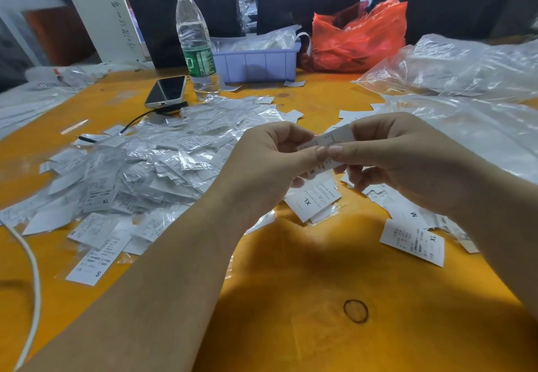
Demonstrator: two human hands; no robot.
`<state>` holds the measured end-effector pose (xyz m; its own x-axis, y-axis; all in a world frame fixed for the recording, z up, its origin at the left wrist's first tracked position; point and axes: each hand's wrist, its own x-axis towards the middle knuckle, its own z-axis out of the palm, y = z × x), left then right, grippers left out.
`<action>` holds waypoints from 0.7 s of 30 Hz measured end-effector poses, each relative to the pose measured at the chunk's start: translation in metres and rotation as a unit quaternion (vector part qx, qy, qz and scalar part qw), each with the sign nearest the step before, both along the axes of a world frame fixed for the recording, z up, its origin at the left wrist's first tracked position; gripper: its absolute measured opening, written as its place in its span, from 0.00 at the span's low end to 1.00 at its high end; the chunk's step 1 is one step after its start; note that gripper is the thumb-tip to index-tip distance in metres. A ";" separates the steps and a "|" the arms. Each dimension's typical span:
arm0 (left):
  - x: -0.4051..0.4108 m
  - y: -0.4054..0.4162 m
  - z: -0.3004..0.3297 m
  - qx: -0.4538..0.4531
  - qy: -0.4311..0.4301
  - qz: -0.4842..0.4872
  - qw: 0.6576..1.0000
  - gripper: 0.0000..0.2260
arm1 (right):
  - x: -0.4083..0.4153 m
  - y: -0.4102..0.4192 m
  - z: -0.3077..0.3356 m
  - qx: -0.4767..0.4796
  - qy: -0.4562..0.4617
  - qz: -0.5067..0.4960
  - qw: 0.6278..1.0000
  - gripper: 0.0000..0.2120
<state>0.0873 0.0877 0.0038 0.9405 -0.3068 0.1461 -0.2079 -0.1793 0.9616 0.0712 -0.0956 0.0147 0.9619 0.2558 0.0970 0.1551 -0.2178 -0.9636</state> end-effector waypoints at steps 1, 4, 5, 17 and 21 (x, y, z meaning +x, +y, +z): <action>0.000 0.000 0.000 -0.004 0.003 0.002 1.000 0.07 | 0.001 -0.001 0.001 -0.002 0.012 0.005 1.000 0.16; 0.002 0.001 0.001 -0.014 0.020 0.005 1.000 0.07 | 0.002 -0.002 0.000 0.001 0.043 0.011 0.999 0.11; 0.002 0.001 0.001 -0.012 0.022 0.008 1.000 0.07 | 0.003 -0.001 -0.001 0.005 0.053 0.013 0.999 0.08; 0.000 -0.001 -0.001 -0.032 0.026 0.005 0.999 0.01 | 0.001 0.005 -0.009 0.026 0.031 0.004 0.999 0.15; 0.000 -0.001 -0.001 -0.029 0.020 0.013 0.999 0.02 | 0.000 0.001 -0.003 0.040 -0.055 -0.079 0.994 0.04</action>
